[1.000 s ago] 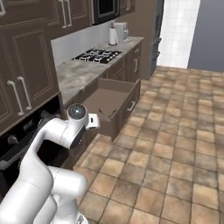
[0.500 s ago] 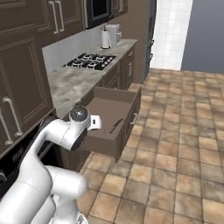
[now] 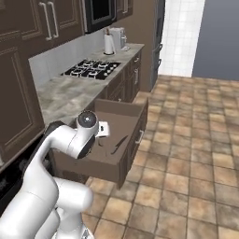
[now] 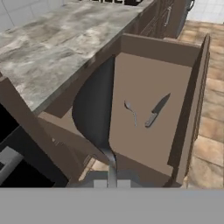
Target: Pick up the metallic utensils from the counter and place them in the open drawer. Make sure not to pick up any wooden utensils.
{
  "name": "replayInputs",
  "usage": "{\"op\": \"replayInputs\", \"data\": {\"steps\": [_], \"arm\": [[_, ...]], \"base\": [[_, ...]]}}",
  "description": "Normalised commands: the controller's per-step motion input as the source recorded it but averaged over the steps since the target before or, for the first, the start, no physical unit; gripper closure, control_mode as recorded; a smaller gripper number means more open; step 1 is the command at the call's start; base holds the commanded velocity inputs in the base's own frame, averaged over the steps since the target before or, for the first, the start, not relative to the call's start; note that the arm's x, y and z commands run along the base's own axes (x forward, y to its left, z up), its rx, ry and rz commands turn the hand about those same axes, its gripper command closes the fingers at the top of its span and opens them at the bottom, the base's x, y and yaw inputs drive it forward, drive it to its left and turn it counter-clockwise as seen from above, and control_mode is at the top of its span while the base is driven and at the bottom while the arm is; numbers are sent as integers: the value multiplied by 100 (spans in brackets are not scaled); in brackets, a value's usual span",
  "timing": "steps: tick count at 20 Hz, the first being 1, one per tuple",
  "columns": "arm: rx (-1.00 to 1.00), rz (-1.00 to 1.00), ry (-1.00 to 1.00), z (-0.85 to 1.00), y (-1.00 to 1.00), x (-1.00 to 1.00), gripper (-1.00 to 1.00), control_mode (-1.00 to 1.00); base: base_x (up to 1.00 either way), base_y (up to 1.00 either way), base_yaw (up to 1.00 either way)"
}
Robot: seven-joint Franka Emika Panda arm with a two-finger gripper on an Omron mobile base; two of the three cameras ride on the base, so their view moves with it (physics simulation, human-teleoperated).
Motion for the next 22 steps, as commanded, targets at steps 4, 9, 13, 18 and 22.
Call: {"op": "replayInputs", "data": {"steps": [4, 9, 13, 18, 22], "arm": [[0, 0, 0, 0, 0, 0, 100, 100], [0, 0, 0, 0, 0, 0, 100, 100], [-2, 0, 10, -37, 0, 93, 100, -100], [-6, 0, 11, -38, 0, 95, 100, -100], [-13, -4, 13, -39, 31, 82, 100, -100]], "base": [[76, 34, -5], [73, 20, -2], [0, 0, 0], [0, 0, 0], [0, 0, 0]]}}
